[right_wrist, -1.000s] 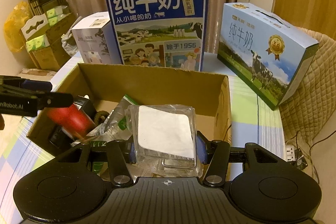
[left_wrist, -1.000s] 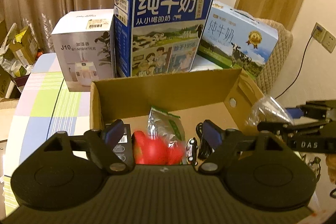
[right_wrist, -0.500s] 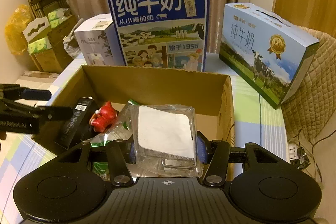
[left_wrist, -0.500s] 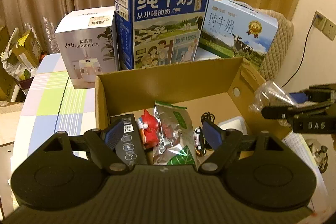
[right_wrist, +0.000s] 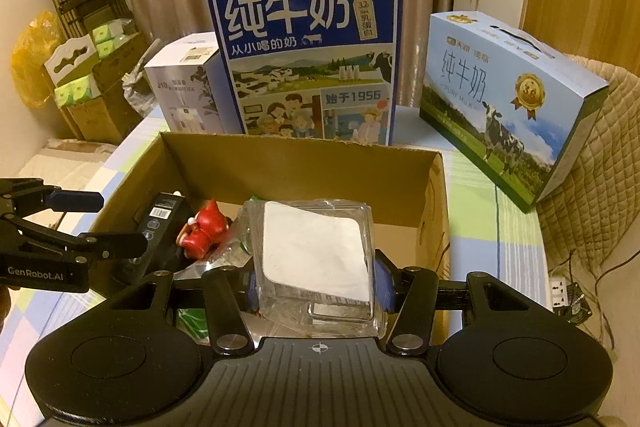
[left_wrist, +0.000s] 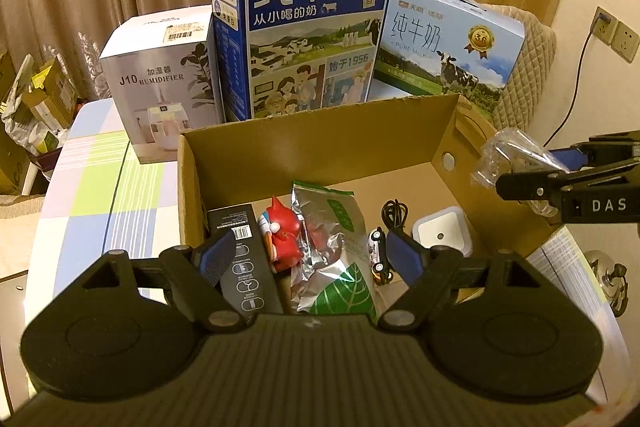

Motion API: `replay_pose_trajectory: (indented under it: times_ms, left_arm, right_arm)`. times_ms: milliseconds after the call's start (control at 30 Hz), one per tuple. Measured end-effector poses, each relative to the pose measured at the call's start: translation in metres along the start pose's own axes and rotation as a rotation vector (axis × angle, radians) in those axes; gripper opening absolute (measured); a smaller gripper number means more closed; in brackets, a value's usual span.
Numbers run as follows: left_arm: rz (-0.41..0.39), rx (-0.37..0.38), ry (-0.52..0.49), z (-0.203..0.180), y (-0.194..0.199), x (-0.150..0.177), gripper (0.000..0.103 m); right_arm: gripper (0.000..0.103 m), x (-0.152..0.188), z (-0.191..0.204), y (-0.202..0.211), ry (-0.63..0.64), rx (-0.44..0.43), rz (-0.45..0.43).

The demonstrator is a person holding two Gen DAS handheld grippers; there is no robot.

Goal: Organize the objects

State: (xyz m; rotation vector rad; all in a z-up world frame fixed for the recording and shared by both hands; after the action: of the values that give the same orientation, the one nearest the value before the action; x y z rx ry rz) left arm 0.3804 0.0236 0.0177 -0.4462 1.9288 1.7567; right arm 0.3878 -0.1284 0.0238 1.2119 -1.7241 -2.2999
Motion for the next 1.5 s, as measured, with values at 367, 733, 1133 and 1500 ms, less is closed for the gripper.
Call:
replay_pose_trajectory:
  times_ms: [367, 733, 1133, 1500]
  left_arm:
    - [-0.021, -0.037, -0.012, 0.003, -0.005, 0.001, 0.086]
    - [-0.076, -0.081, 0.038, 0.007, 0.018, 0.028, 0.102]
    - [-0.08, -0.106, 0.134, -0.016, 0.092, 0.089, 0.102]
    - [-0.11, -0.113, 0.15, -0.053, 0.162, 0.153, 0.102]
  right_arm:
    - [0.078, -0.01, -0.023, -0.013, -0.214, -0.132, -0.084]
    - [0.081, 0.011, -0.024, 0.011, -0.189, -0.058, -0.075]
    - [0.081, 0.076, 0.019, 0.066, -0.069, -0.024, 0.025]
    - [0.081, 0.139, 0.06, 0.122, -0.018, -0.013, 0.033]
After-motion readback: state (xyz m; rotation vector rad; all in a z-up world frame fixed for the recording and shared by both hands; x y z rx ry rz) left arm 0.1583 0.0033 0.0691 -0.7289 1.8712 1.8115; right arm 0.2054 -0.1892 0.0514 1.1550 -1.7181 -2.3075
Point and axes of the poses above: each gripper's, at about its wrist camera, not at the fingertips, and y roughly against the way its jaws point, z to its left, x to its underside, the point moved 4 cm from there along -y, roughly the way its jaws point, and after that the axes turned 9 degrees about z, right-handed, at the moved point
